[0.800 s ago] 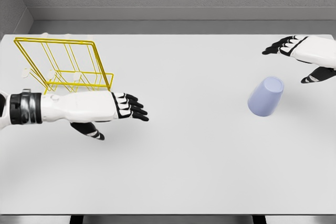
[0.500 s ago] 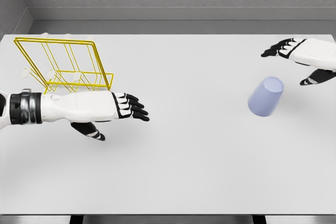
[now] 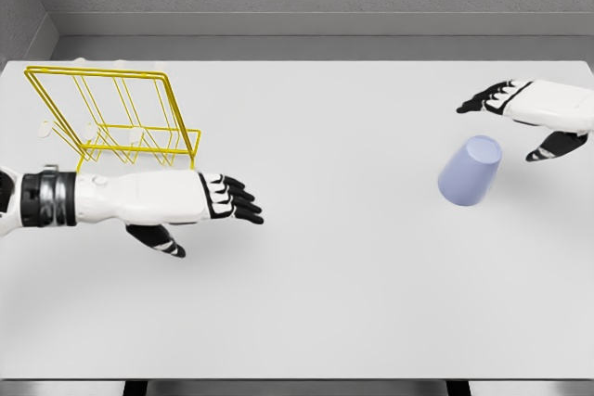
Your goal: Place the cup on the cup holder with both arms
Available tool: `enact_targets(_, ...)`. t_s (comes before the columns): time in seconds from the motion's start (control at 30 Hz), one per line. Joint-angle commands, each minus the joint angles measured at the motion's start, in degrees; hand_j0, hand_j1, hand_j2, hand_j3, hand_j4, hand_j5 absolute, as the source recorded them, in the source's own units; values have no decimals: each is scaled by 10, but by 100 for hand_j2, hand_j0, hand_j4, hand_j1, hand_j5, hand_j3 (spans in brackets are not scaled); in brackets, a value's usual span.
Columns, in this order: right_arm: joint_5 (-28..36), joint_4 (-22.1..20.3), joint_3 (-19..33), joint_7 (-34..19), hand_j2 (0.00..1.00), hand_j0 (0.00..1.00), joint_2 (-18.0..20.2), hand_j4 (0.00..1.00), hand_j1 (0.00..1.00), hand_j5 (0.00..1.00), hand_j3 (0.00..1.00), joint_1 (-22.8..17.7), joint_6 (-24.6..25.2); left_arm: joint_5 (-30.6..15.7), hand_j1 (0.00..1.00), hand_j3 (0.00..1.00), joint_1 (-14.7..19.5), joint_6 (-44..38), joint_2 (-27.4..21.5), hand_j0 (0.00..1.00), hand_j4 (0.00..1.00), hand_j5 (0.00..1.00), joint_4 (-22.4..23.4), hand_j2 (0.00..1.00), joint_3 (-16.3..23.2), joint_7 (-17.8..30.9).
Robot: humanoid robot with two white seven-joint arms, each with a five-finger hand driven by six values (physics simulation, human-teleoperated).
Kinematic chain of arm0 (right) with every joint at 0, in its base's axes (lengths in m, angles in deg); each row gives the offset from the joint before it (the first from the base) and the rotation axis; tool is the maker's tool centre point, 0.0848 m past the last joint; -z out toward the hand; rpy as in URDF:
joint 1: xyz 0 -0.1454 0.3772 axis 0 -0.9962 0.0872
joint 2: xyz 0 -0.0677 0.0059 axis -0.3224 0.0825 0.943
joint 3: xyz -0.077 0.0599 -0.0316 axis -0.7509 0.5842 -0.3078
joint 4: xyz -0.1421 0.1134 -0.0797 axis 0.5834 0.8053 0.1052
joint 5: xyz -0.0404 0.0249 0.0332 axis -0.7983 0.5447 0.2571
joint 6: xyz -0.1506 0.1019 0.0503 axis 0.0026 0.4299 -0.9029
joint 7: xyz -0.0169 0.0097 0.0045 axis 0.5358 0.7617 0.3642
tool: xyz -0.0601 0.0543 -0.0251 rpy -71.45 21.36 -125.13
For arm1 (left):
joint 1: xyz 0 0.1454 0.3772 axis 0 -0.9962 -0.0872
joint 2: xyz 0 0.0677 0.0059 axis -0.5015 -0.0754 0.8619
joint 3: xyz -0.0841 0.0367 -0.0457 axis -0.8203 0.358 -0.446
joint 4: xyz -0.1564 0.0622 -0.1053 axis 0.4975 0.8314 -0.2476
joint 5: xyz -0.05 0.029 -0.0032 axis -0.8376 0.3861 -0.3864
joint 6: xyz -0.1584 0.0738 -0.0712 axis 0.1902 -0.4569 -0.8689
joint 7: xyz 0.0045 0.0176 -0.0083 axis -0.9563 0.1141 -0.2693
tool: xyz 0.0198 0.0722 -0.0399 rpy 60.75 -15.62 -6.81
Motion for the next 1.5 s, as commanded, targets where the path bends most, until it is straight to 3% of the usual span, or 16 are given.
enact_targets(0.0, 3, 3, -1, -8, 100, 100, -8, 100, 100, 100, 100, 0, 2, -4, 100, 100, 0, -1, 0, 100, 100, 100, 0, 100, 10, -1)
enact_targets(0.27, 0, 3, -15, -9, 100, 100, -17, 100, 100, 100, 100, -1, 22, 10, 100, 100, 1, -1, -6, 100, 100, 100, 0, 100, 24, 1)
enact_targets(0.37, -1, 3, -21, -9, 100, 100, -23, 100, 100, 100, 100, -1, 22, 13, 100, 100, 45, -1, -8, 100, 100, 100, 0, 100, 24, 34)
enact_targets(0.47, -1, 3, -23, -9, 100, 100, -23, 100, 100, 100, 100, -1, 22, 18, 100, 100, 50, -1, -3, 100, 100, 100, 0, 100, 43, 34)
enact_targets(1.13, -4, 3, -35, -12, 100, 100, -25, 100, 100, 100, 100, 1, 22, 33, 100, 100, 55, -1, 2, 100, 100, 100, 0, 100, 61, 34)
enact_targets(1.2, -4, 2, -35, -39, 100, 100, -27, 100, 100, 100, 100, 5, 22, 35, 100, 100, 63, -1, 3, 100, 100, 100, 0, 100, 61, 34)
enact_targets(1.47, -4, 2, -60, -43, 100, 100, -30, 100, 100, 100, 100, 33, 21, 38, 100, 100, 63, -1, 7, 100, 100, 100, 0, 100, 60, 34)
